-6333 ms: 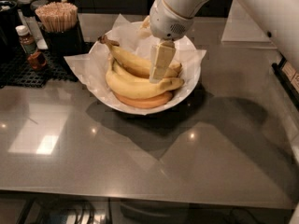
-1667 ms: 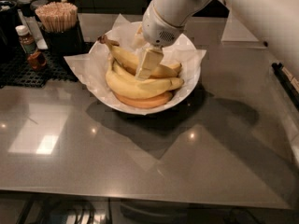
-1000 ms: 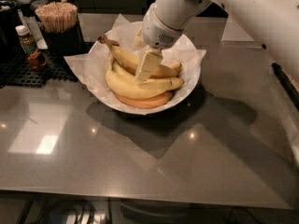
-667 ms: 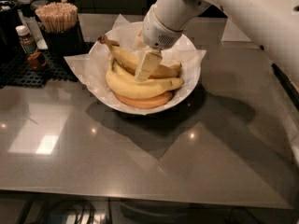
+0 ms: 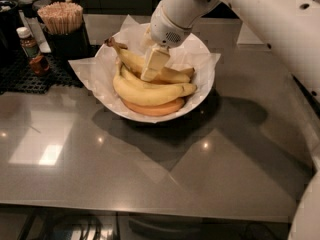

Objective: Pick banana from white bowl

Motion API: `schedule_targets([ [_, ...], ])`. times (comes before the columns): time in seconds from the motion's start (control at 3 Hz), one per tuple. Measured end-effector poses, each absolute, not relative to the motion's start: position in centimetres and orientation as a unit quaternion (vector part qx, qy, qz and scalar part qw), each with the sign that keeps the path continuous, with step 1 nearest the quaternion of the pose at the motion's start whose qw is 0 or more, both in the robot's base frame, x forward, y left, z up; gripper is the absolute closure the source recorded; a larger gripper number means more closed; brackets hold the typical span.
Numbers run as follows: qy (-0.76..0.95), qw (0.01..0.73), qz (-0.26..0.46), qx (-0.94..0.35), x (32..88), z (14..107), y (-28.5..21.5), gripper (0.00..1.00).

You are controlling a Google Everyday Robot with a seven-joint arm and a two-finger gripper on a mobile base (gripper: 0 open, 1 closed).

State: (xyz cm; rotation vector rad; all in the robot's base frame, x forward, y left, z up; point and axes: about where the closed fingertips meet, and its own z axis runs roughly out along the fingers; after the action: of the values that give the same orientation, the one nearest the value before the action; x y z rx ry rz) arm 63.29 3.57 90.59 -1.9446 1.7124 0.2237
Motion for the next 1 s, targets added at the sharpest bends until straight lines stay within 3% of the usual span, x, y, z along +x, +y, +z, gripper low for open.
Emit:
schedule_targets([
  [0.33,0.643,0.269,0.093,-0.711,64.0,90.3,3.4,0.43],
  [1.0,0.668,0.263,0.094,-0.690,63.7,89.2,1.9,0.83],
])
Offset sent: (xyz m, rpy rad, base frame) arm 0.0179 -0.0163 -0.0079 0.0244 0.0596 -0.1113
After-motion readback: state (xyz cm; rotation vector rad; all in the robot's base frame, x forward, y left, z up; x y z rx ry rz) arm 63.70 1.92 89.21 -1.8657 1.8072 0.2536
